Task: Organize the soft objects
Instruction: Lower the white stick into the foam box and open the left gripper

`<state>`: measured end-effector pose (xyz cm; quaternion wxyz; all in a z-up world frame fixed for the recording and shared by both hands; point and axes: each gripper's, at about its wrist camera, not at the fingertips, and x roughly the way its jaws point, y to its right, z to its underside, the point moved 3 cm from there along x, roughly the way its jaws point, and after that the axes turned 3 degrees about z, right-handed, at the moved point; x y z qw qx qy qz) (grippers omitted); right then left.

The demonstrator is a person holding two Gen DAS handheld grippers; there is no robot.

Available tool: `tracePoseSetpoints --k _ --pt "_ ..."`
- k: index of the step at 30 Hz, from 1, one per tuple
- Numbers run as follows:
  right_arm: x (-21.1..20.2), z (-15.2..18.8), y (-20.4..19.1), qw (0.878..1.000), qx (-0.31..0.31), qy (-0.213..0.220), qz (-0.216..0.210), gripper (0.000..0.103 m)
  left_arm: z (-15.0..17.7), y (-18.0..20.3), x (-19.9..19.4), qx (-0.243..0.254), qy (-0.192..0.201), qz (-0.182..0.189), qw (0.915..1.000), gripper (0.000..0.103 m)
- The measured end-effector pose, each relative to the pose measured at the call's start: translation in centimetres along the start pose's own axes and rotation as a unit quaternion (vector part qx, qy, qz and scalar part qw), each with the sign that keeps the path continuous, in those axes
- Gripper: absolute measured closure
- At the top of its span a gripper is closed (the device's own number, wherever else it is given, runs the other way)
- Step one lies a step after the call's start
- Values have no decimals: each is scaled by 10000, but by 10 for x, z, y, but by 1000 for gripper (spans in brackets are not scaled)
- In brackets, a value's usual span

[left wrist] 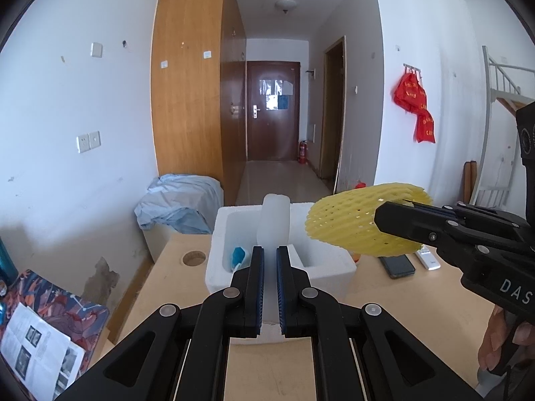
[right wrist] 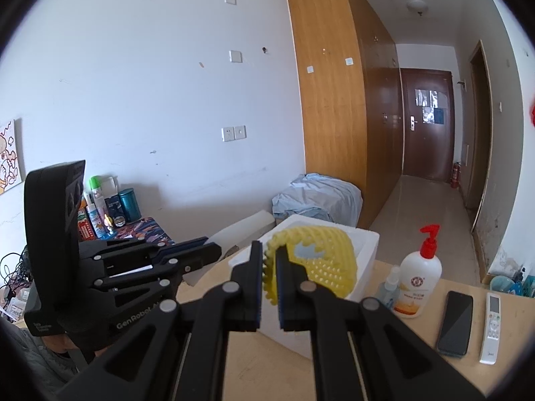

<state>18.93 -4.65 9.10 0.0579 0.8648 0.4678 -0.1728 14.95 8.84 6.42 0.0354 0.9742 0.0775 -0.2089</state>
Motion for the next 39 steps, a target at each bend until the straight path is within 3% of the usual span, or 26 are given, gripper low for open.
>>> tracePoseSetpoints --k 20,39 --pt "55 -14 30 9995 -112 -231 180 93 -20 -15 79 20 -241 -13 9997 96" --pt "89 -7 56 9988 84 -449 190 93 -33 -23 142 -3 -575 0 9983 96"
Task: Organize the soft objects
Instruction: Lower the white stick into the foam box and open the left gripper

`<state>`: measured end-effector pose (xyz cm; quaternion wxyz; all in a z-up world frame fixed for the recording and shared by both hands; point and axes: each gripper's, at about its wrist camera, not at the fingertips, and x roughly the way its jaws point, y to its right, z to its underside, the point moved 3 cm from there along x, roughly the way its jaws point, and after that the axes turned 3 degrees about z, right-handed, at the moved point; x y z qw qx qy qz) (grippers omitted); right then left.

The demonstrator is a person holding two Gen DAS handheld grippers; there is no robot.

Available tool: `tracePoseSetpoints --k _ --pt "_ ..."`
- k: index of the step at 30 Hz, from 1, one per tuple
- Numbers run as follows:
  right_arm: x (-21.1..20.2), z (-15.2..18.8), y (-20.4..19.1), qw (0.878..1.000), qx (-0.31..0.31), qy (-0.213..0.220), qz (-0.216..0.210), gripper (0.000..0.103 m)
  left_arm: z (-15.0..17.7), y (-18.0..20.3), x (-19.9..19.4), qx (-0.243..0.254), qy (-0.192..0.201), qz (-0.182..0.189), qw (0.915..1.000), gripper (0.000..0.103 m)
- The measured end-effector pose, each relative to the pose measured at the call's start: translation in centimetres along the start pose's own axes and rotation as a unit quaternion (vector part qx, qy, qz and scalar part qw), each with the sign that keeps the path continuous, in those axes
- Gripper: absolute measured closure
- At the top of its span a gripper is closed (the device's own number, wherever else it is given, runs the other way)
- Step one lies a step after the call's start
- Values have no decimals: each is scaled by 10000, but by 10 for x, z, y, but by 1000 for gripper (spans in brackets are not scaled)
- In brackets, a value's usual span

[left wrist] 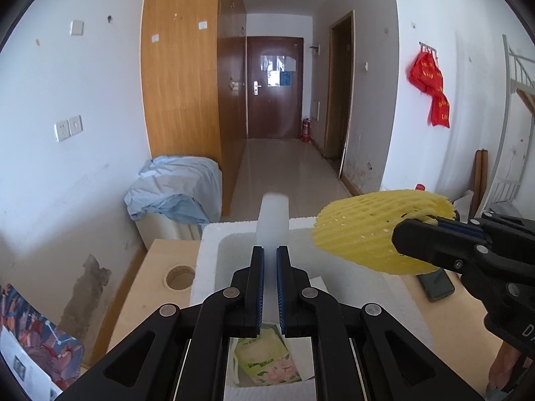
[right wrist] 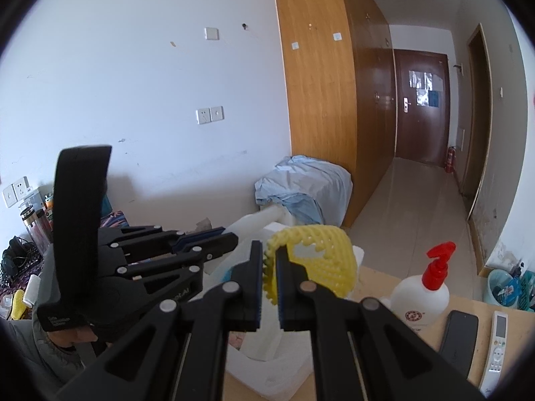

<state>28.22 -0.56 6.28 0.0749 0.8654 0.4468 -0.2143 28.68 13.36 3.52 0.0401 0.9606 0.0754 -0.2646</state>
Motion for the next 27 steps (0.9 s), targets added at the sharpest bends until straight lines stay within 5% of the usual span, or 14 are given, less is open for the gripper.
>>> tracePoseSetpoints --k 10,27 --pt "8 -2 0 10000 -1 -99 -6 93 5 4 17 66 -181 -64 9998 96" --pt "8 -1 0 10000 -6 -80 18 93 7 5 24 70 -205 -252 9994 77"
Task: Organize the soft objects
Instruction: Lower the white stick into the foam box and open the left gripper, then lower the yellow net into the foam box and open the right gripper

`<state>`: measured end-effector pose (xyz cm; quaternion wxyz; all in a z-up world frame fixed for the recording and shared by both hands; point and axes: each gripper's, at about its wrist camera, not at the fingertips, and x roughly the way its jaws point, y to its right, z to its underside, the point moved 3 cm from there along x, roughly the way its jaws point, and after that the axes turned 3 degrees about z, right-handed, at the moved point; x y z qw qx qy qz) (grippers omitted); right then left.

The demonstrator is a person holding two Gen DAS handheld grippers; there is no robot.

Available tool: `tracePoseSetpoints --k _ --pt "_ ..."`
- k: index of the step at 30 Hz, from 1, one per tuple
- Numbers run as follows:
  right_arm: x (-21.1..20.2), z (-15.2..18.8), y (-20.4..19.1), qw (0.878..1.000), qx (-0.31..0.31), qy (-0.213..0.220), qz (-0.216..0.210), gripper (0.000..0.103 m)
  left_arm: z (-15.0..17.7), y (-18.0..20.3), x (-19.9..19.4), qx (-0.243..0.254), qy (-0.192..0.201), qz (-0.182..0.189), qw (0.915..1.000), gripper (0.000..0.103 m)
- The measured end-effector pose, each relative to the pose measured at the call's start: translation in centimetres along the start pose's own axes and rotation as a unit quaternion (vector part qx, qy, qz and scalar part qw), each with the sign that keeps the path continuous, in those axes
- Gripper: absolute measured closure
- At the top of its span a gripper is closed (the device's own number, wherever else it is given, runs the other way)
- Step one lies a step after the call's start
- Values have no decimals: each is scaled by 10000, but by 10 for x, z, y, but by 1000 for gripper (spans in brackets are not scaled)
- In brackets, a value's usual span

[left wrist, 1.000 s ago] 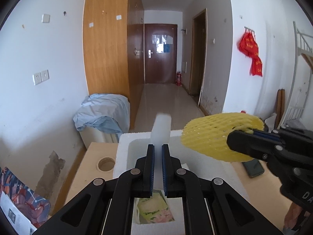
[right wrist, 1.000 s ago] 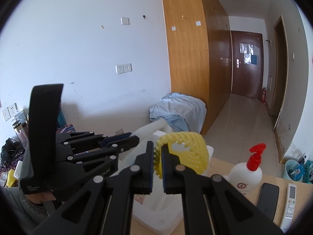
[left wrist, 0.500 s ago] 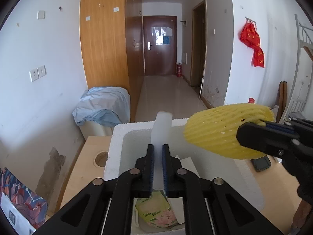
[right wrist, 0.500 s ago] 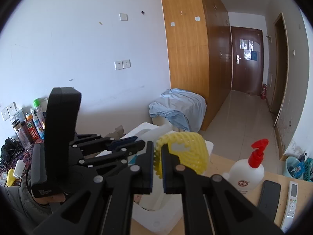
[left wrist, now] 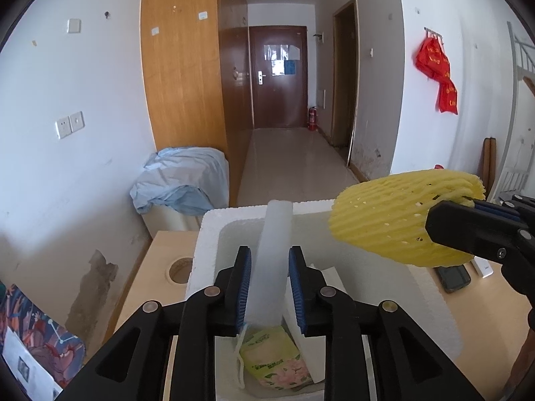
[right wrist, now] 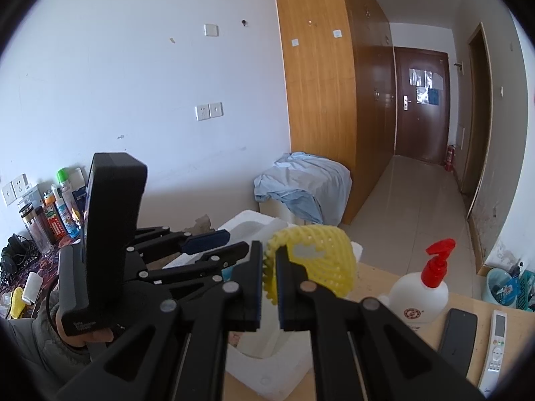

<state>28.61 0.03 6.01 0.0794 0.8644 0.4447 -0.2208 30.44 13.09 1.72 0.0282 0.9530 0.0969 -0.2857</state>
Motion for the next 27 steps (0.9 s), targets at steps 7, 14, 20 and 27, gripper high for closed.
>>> tracePoseSetpoints --k 7,14,20,27 --pt "-3 -1 3 10000 -22 18 2 93 -1 -5 -7 -44 195 -169 9997 36" --pt "-3 -1 3 10000 -40 6 -12 93 -2 -7 -10 -102 219 -203 9995 36" --pt "-2 -2 1 10000 -62 -8 -49 93 3 -13 -20 -125 328 -266 9990 36" --pt "8 0 -2 9998 -99 -52 -193 93 11 -38 -36 -393 506 -472 9968 34"
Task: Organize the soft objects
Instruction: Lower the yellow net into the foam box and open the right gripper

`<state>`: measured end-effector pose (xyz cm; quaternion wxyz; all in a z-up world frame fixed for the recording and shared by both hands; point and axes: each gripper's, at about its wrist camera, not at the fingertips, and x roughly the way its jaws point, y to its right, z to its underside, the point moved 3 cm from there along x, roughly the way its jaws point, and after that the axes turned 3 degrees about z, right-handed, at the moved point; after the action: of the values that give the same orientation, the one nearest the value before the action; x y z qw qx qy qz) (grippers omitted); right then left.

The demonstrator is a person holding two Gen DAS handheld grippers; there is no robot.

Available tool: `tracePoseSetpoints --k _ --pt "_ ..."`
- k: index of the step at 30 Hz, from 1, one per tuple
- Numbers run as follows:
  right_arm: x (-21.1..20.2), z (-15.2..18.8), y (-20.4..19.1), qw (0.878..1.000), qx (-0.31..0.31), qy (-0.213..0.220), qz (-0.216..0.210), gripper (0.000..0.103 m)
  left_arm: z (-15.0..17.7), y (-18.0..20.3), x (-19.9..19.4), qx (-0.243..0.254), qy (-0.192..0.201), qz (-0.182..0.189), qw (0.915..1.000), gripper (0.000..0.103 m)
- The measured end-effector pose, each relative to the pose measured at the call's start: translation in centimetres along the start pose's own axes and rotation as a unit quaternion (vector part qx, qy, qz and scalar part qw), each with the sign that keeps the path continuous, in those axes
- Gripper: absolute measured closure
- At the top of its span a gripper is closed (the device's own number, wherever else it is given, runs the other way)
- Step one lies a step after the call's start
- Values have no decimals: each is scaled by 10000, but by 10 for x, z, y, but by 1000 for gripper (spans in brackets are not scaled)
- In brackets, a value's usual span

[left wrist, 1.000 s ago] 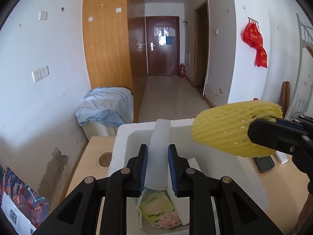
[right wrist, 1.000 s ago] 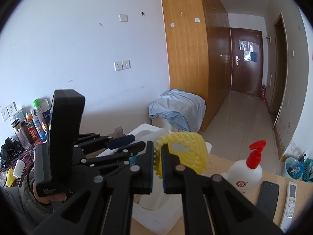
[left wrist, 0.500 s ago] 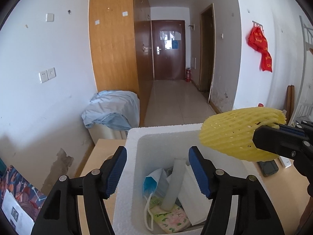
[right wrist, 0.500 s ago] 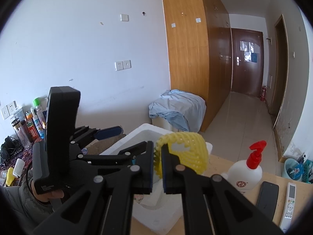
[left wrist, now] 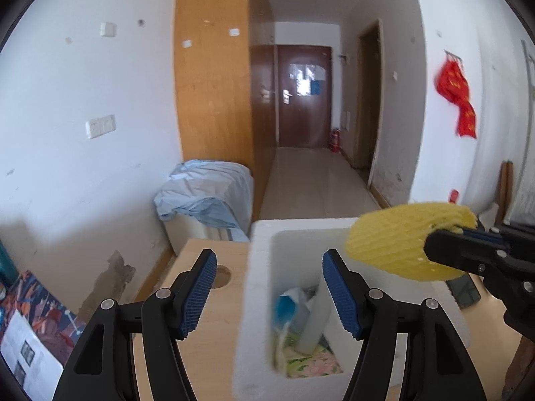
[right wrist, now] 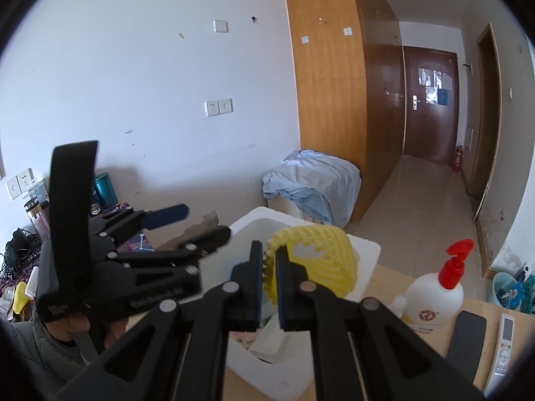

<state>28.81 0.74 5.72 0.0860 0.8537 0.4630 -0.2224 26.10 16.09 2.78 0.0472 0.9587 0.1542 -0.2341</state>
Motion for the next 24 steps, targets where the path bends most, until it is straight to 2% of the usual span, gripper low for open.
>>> tracePoseSetpoints --k 3,9,22,23,24 --pt "5 2 -2 10000 -9 -13 -56 93 2 -13 -6 -157 106 -115 9998 27" --pt "22 8 -7 9998 -53 -139 -129 93 3 -18 -8 -163 165 -189 9996 27" --pt "27 12 -11 9998 -38 -172 -115 93 6 -24 -10 -241 195 -228 9993 26" --pt "27 12 -11 9997 -32 -179 -136 93 6 -25 -9 -246 191 -231 9992 26" --pt "27 12 -12 9997 -26 -181 -130 87 6 -25 -10 -249 196 -235 9992 26"
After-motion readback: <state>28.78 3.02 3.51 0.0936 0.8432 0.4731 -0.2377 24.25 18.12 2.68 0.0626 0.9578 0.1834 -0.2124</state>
